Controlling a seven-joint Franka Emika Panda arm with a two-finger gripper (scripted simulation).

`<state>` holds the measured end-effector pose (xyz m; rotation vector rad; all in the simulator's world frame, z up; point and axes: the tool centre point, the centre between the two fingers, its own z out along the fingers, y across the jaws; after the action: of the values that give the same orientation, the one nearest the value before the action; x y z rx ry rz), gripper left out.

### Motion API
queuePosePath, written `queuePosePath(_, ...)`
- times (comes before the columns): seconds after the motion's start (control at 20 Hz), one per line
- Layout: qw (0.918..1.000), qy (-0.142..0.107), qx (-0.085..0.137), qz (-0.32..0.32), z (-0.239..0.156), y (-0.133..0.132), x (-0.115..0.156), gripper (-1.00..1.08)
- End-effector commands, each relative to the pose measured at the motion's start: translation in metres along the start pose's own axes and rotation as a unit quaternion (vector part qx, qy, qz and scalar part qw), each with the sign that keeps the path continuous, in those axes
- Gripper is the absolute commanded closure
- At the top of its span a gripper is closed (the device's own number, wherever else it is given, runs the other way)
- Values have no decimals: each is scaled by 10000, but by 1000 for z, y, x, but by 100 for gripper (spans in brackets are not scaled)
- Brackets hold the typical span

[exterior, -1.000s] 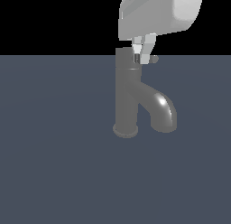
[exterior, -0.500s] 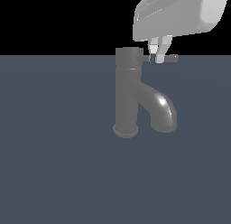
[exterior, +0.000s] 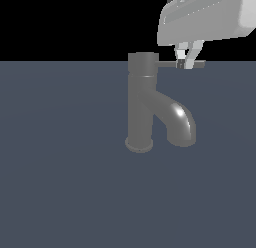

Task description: Turn on the faucet by rotating a designated handle.

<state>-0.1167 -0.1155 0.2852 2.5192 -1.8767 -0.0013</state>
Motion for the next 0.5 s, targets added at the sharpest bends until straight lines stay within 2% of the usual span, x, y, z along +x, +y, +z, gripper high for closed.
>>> queuePosePath(0.0, 10000, -1, 1, 3, 0, -3, 3, 108)
queuePosePath(0.45, 10000, 2, 2, 32, 0, -20, 22, 108)
